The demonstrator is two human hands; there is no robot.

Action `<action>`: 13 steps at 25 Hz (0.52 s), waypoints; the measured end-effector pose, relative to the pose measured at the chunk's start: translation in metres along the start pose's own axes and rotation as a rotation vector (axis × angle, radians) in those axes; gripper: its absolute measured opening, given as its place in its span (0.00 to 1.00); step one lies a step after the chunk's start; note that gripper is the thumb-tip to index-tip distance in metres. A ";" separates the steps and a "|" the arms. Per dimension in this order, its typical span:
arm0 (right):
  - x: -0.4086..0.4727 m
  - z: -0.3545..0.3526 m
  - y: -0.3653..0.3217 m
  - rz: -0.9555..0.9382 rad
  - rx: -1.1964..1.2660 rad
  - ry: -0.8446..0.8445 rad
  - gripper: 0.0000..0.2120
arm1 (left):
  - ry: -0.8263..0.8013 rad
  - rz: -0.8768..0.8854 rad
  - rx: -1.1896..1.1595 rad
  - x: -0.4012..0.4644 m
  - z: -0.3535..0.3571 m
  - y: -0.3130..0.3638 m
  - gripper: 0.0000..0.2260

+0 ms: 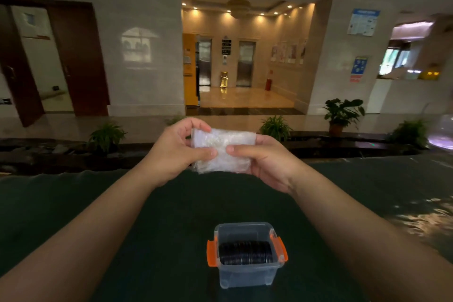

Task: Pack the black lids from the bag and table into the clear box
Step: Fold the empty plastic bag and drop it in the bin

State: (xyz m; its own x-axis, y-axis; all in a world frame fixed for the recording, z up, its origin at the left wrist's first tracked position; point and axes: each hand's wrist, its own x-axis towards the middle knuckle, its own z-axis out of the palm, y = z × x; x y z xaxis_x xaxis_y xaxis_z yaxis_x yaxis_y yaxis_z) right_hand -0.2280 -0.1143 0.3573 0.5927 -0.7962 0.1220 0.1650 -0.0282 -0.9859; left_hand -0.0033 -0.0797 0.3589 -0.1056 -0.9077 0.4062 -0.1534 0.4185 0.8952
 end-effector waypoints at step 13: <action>-0.209 -0.094 0.036 -0.085 -0.109 0.749 0.08 | -0.460 -0.026 -0.211 0.023 0.217 -0.053 0.22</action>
State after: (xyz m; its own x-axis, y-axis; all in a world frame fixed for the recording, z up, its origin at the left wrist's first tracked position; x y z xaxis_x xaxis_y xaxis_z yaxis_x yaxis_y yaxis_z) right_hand -0.4201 -0.0055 0.2857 -0.1180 -0.9850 0.1256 0.0847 -0.1360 -0.9871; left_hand -0.2105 -0.1158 0.2814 -0.5340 -0.7894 0.3028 0.0348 0.3373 0.9408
